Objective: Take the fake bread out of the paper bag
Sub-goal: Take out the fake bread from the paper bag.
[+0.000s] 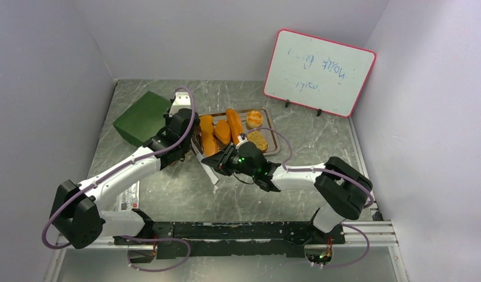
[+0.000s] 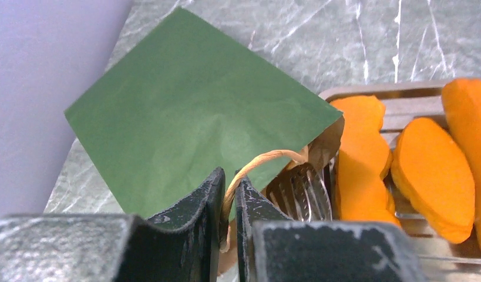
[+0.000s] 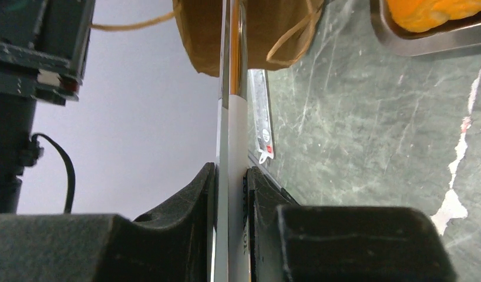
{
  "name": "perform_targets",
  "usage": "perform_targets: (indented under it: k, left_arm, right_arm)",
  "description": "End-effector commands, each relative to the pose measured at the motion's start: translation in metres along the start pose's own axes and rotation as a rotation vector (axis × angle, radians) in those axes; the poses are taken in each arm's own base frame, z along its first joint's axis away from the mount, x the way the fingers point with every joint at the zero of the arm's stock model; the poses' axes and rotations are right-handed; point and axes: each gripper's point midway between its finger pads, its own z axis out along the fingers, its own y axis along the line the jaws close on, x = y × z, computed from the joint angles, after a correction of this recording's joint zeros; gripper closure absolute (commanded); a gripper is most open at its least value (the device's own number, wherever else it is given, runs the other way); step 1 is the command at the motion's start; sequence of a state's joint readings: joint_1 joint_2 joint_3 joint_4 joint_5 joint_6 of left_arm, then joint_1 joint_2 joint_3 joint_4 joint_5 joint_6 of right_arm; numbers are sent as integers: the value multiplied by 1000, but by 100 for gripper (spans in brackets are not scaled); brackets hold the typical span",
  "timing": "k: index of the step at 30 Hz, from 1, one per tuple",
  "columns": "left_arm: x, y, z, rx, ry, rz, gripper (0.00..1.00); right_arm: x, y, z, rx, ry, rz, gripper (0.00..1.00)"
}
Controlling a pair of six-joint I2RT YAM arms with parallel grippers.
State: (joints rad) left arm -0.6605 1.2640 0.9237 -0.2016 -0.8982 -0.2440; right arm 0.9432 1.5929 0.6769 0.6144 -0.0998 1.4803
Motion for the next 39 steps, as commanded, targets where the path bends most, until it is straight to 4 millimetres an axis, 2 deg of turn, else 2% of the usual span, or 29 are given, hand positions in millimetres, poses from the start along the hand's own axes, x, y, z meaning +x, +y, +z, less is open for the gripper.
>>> perform_targets:
  k: [1, 10, 18, 27, 39]
  left_arm:
    - [-41, 9, -1, -22, -86, -61, 93]
    - [-43, 28, 9, -59, -80, -75, 93]
    - [-39, 31, 7, -46, -75, -90, 93]
    - [-33, 29, 8, -36, -64, -80, 93]
    - [-25, 32, 2, -17, -52, -106, 93]
  right_arm:
    - [0, 32, -11, -84, -36, -30, 100]
    - [6, 51, -23, -98, -57, -76, 100]
    - [10, 39, -22, -68, -39, -80, 99]
    - [10, 43, -29, -67, -40, -82, 87]
    - [12, 33, -37, -43, -35, -78, 71]
